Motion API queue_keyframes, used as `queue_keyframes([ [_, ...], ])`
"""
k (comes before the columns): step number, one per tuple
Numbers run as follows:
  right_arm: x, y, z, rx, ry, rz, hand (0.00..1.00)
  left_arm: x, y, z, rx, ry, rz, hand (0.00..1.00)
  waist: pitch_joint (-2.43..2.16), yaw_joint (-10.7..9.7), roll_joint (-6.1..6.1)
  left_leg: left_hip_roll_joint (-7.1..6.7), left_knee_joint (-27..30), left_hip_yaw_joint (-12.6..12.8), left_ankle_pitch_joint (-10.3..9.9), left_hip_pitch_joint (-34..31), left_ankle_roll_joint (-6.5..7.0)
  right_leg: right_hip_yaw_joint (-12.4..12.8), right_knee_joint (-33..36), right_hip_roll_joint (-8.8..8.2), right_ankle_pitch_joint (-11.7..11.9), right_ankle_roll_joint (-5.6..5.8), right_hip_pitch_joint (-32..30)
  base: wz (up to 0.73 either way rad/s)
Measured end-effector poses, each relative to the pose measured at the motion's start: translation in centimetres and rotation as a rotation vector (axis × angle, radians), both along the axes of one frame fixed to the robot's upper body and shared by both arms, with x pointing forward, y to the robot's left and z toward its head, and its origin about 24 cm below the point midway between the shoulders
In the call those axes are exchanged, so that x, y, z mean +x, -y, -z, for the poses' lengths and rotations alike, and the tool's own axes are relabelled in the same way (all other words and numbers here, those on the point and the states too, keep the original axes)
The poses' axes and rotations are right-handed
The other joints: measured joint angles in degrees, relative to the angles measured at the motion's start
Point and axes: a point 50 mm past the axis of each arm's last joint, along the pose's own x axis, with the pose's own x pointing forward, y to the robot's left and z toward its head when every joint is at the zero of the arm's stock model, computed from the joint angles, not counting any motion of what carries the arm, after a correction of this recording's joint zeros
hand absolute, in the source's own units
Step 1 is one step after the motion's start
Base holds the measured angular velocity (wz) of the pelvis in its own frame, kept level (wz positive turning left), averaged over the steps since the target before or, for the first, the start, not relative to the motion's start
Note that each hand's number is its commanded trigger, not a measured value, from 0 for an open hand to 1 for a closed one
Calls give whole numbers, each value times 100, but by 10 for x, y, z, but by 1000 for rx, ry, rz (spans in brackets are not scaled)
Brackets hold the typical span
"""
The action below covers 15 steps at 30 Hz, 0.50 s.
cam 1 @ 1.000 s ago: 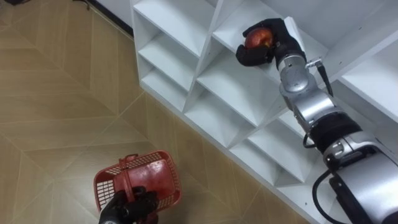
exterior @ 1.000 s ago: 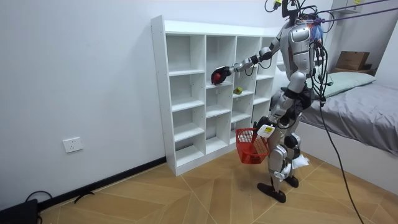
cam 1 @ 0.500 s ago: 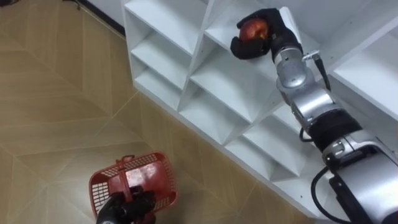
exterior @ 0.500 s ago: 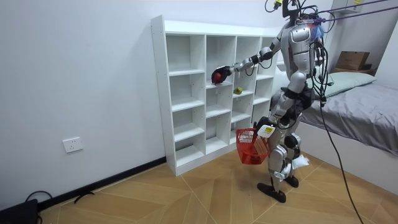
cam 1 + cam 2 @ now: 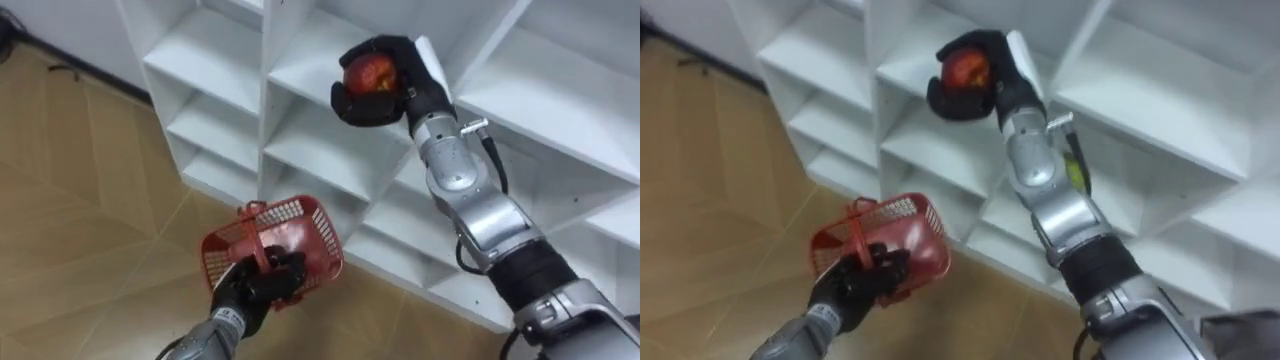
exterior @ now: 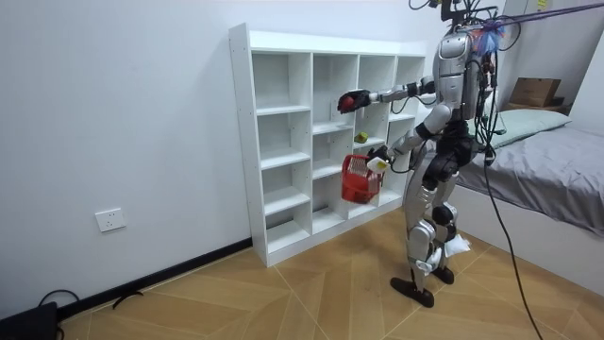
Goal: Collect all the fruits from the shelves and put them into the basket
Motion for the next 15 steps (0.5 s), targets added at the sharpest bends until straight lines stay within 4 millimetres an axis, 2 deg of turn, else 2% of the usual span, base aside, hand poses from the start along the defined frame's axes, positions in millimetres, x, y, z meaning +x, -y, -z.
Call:
queue_keyframes([
  [7,-10,-1,12,24,-55,-18,100,-1,16,0,-27,-19,25,100,-41,-329,109,0,-67,43,16,291,-3,32,-4,4,4,-3,248,-3],
  [11,-20,-12,21,48,-89,-60,100,2,20,-2,-34,-21,31,100,-37,-503,183,0,-85,69,17,352,-3,115,0,13,10,-6,271,-6],
  [15,-28,-11,34,58,-132,-53,100,4,22,-4,-41,-14,27,100,-30,-527,209,4,-140,121,18,445,-2,149,-1,13,9,-5,309,-7],
])
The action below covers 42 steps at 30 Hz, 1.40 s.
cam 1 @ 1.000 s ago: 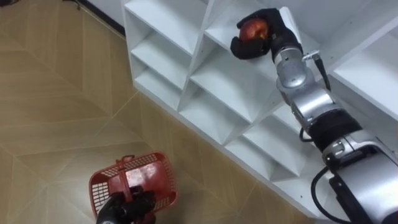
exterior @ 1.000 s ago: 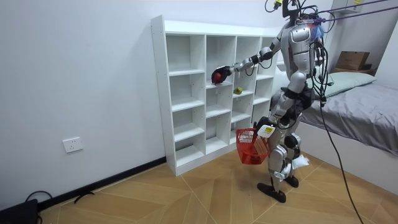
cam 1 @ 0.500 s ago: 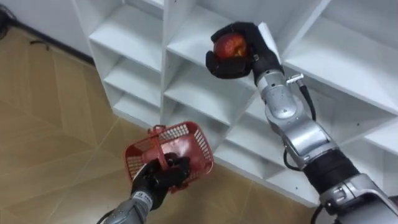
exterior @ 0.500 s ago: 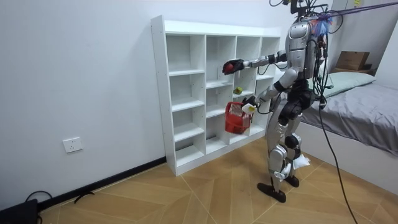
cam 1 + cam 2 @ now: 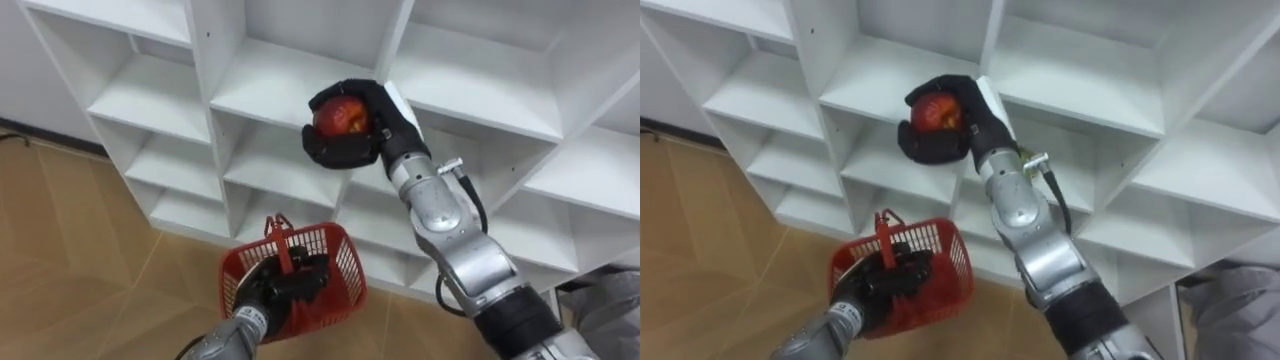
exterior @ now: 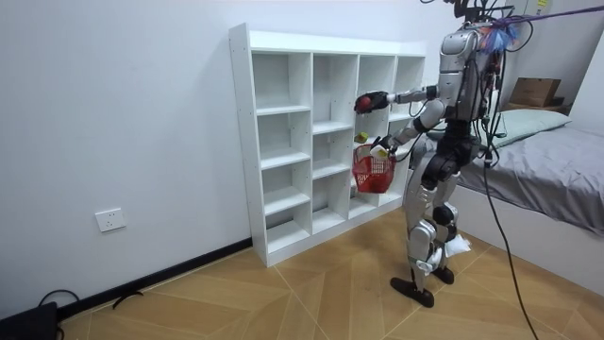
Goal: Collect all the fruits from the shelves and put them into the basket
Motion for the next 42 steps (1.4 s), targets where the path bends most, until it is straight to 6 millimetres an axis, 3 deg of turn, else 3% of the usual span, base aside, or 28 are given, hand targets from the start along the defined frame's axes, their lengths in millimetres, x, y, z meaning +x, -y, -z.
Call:
queue_keyframes([
  [5,-10,2,15,1,-56,-10,100,4,1,-2,11,6,-5,100,43,-85,76,-4,-46,8,-2,118,2,14,-11,-2,-3,6,115,0],
  [12,-25,3,36,-1,-144,-49,100,6,4,-4,-22,6,-15,100,20,-148,219,-1,-50,13,-1,124,1,12,-10,2,-5,10,119,0],
  [18,-35,5,50,11,-201,-37,100,13,12,-15,-67,41,-14,100,17,-152,230,-2,-42,15,-1,128,1,17,-10,0,-5,10,122,0],
  [28,-50,15,75,-13,-303,-3,100,12,9,-14,-37,28,-26,100,11,-144,238,-6,-46,18,-1,120,2,14,-8,-3,-5,10,107,0],
  [38,-55,19,88,19,-368,26,100,10,8,-11,-17,2,-8,100,-53,-154,309,-4,-65,46,-1,147,2,29,-7,-2,-5,10,103,0],
  [42,-57,21,92,14,-390,32,100,7,8,-8,-13,-21,-1,100,-58,-151,312,-2,-64,45,0,140,2,22,-8,-3,-5,10,101,0],
])
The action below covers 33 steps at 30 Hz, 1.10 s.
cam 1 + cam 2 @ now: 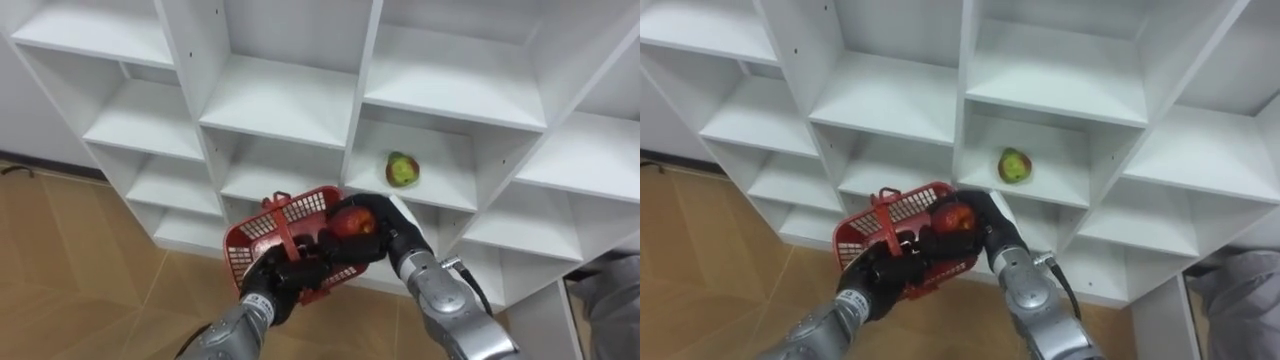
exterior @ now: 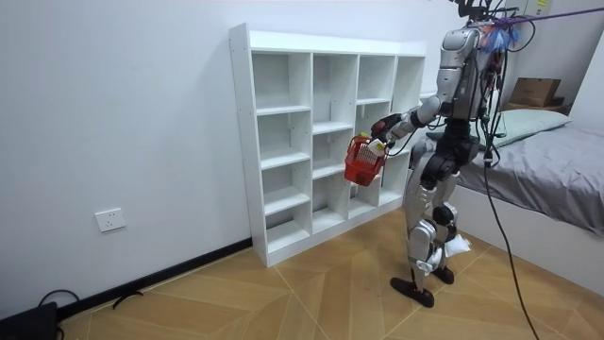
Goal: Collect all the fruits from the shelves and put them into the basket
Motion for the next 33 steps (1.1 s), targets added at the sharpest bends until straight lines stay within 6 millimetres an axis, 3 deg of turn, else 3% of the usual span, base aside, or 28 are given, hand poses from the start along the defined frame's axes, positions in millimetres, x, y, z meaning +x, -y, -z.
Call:
queue_keyframes([
  [8,-4,4,12,17,-69,9,100,-6,1,6,19,-35,27,100,6,20,-11,-3,3,1,0,-4,0,-13,-1,-8,-1,1,2,0],
  [14,1,12,20,83,-143,83,100,-5,2,4,13,-30,29,100,43,13,-78,-5,66,0,-2,-112,3,-21,-10,-12,-4,7,-71,0],
  [25,13,28,20,46,-153,181,100,-2,0,2,-1,-14,21,100,56,40,-100,-3,64,-2,-2,-174,4,-18,-12,-13,-5,7,-129,0],
  [33,31,31,7,40,-114,230,100,-1,6,1,-12,-7,45,100,61,25,-110,-9,62,-3,2,-222,8,-18,-7,-15,-8,12,-182,0],
])
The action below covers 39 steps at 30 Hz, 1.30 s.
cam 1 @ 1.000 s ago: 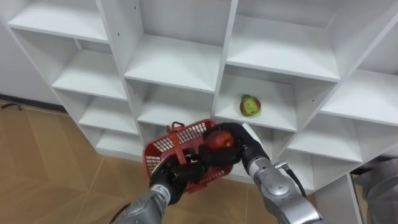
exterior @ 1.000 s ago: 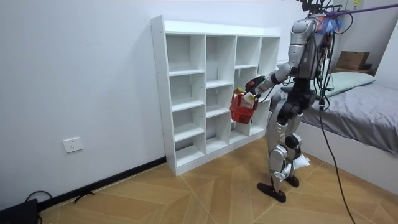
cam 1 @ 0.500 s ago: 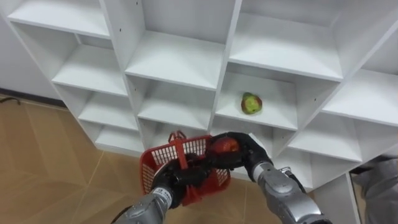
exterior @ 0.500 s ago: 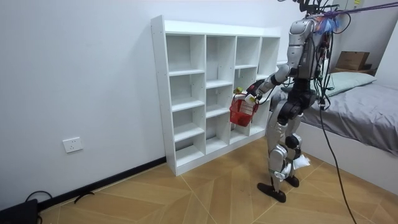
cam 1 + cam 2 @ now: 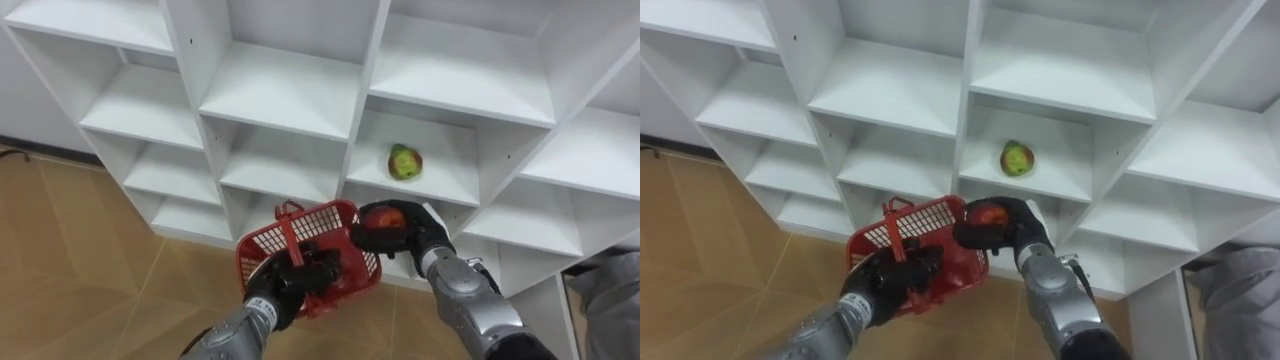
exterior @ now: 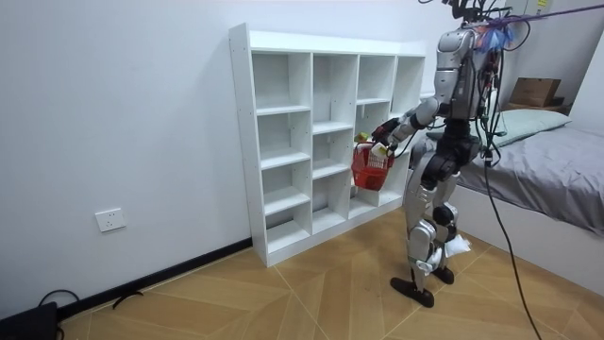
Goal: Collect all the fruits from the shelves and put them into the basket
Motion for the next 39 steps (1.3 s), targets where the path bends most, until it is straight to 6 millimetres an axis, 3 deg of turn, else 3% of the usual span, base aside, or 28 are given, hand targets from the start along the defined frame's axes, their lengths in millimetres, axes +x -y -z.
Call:
queue_keyframes([
  [8,7,-2,-7,-3,22,-5,100,-1,1,0,-1,-2,4,100,57,9,-78,-14,3,-16,0,-4,0,14,-4,-8,-17,17,-1,0],
  [24,7,-11,-5,-63,24,-57,100,-7,13,9,-51,-56,48,100,105,12,-8,-7,17,-46,0,-133,0,-26,15,-2,-18,12,-114,0],
  [30,4,-21,0,-55,5,-72,100,-5,26,5,-80,-43,66,100,109,152,1,-1,45,-55,-1,-213,0,-53,25,0,-13,4,-181,0],
  [39,3,-34,0,-51,11,-103,100,0,27,2,-80,-29,68,100,106,227,10,-10,92,-87,0,-225,1,-162,111,-41,-15,8,-185,3],
])
